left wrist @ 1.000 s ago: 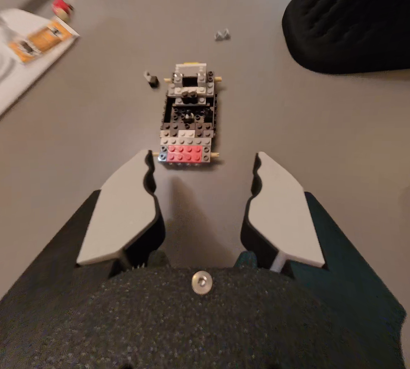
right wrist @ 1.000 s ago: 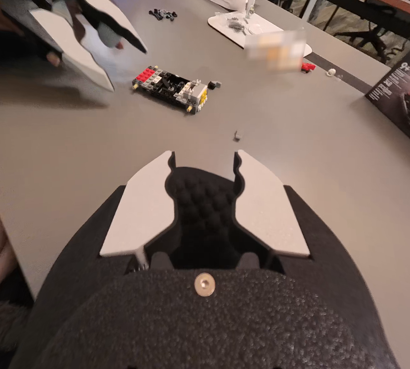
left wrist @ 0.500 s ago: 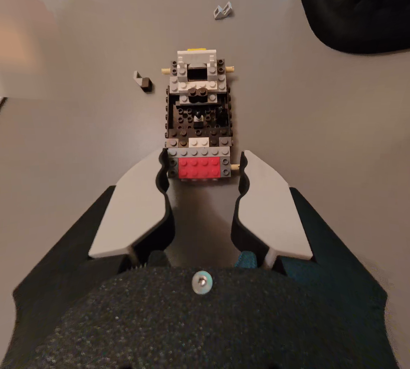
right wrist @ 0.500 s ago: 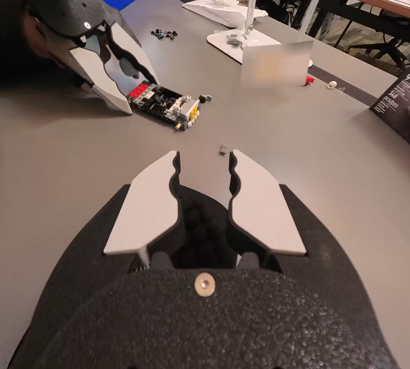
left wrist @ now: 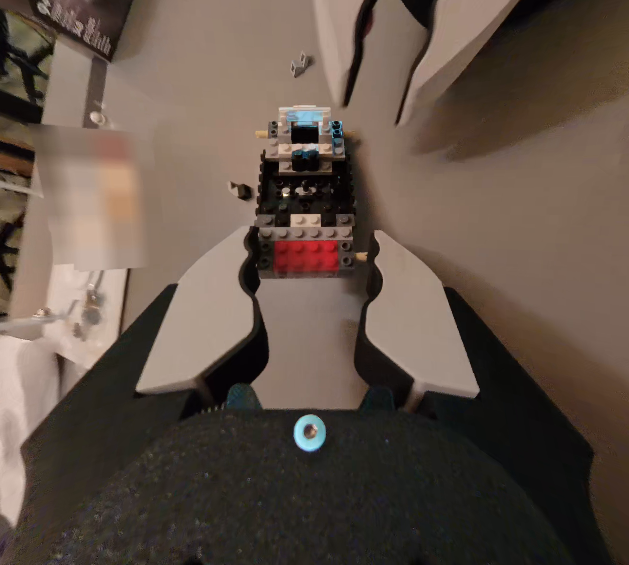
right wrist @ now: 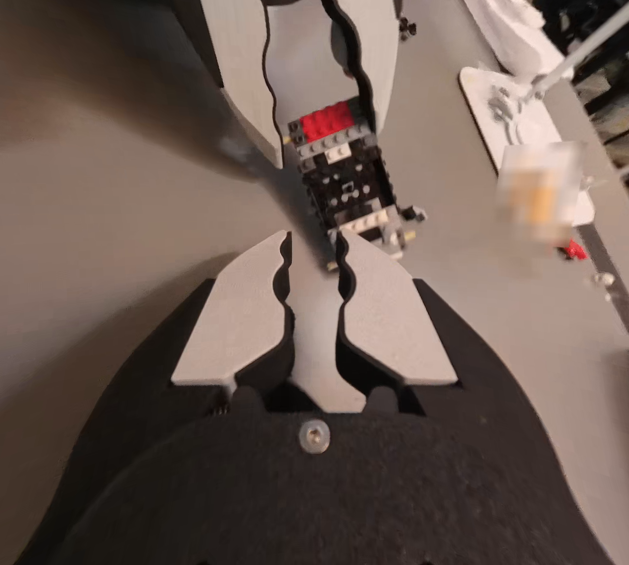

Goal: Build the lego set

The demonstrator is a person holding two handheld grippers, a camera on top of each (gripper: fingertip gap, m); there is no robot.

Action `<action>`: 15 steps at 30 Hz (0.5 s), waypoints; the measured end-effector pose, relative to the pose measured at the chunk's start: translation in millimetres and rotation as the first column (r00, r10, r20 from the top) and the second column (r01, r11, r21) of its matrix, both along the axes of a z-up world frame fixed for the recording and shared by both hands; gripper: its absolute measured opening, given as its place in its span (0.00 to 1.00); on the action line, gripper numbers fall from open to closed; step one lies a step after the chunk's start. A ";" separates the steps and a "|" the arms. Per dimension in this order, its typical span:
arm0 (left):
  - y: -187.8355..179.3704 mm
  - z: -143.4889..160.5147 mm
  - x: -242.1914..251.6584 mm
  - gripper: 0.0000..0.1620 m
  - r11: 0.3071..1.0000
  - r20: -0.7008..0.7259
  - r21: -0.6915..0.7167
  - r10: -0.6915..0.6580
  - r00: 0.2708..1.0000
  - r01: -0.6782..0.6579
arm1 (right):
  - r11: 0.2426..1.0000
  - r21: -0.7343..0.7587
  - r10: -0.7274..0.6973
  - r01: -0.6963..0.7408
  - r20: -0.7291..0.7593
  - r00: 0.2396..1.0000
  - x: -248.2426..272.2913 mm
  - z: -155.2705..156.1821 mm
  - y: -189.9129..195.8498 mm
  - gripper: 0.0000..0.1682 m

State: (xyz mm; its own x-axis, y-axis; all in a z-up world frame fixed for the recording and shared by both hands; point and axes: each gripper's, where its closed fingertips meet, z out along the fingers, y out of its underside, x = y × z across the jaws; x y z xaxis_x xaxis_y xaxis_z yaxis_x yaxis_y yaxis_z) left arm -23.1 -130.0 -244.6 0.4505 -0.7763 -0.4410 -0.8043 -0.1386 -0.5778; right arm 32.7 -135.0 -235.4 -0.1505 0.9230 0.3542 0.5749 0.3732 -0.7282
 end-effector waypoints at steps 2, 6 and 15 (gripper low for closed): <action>-1.3 2.0 1.7 0.37 0.998 -0.046 0.043 -0.036 0.998 0.038 | 0.997 0.076 0.031 -0.030 -0.015 0.999 -16.0 2.1 -1.3 0.14; -2.5 4.9 3.9 0.37 0.991 -0.085 0.102 -0.073 0.994 0.082 | 0.985 0.164 0.041 -0.060 0.116 0.992 -28.3 -18.8 6.0 0.13; 4.6 9.6 0.2 0.37 0.974 -0.120 0.196 -0.091 0.989 0.113 | 0.973 0.226 0.023 -0.048 0.114 0.993 -35.9 -18.6 13.4 0.06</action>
State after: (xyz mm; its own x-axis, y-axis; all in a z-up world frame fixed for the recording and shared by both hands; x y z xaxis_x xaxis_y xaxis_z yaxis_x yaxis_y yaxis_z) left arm -22.9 -125.4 -235.0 0.3139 -0.7059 -0.6350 -0.8681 0.0576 -0.4931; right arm -3.2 -121.5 -254.0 -0.2312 0.8134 0.5338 0.6300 0.5433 -0.5550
